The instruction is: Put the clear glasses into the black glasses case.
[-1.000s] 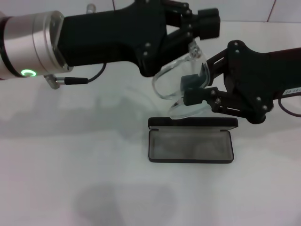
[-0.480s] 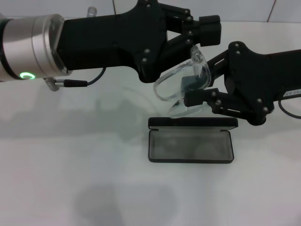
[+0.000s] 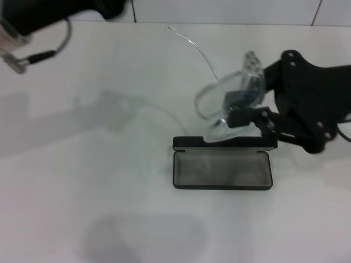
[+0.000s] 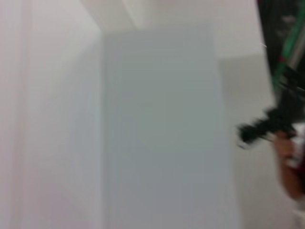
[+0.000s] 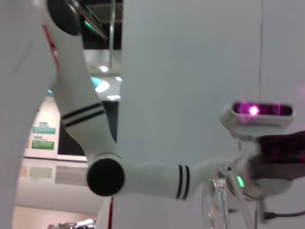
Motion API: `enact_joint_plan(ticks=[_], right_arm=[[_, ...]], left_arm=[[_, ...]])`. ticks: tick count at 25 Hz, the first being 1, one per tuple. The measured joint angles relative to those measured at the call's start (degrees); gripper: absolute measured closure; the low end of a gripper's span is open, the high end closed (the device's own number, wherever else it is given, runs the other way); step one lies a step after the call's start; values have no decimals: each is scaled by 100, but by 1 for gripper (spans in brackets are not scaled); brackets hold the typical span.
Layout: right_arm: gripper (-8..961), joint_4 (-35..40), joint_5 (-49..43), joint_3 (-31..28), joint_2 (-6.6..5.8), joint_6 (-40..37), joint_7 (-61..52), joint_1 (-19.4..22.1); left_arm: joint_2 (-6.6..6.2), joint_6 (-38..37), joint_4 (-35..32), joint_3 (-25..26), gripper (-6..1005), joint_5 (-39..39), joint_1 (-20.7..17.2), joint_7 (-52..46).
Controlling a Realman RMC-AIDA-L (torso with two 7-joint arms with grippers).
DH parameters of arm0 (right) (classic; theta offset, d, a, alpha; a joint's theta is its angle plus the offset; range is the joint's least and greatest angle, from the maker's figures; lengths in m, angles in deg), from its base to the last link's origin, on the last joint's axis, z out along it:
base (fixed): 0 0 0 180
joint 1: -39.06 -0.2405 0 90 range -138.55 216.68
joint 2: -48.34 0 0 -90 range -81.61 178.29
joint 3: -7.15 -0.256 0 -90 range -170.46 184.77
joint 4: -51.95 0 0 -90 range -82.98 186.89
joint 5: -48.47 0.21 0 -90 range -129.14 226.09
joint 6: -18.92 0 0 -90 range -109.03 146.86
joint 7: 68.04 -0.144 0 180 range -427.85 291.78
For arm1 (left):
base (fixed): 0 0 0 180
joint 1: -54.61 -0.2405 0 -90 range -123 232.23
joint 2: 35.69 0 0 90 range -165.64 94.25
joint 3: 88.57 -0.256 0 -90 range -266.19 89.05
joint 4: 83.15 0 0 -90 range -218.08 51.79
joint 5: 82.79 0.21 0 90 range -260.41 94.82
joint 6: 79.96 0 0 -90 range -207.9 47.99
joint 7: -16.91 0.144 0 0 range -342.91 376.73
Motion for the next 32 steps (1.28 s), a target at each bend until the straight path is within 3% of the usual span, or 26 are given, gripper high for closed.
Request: enact_joint_plan(ticks=[6,13,16,23,28,32], right_arm=[[839,72,152,-133,13,-845,529,120],[839,469,448,-89,38,-1076,907,170],[839,568,556,-76,45,-1059,971,153],[840,155,537,-70,5,-609,1269,-107],[840,-374,318,-114,-19,-504,1372,-376],[840,-494,203,-86,-17,-327,1431,-362]], left_arm=[[-44,456,783,721,939,3,20,106],[-44,673,1225,714,939,686,181,-156],[-32,645,1448,539,939,906,352,-306],[-19,601,1512,-461,938,690,730,-391],[-6,498,1515,-673,938,601,996,-397],[-6,325,1493,-699,939,486,1085,-406]])
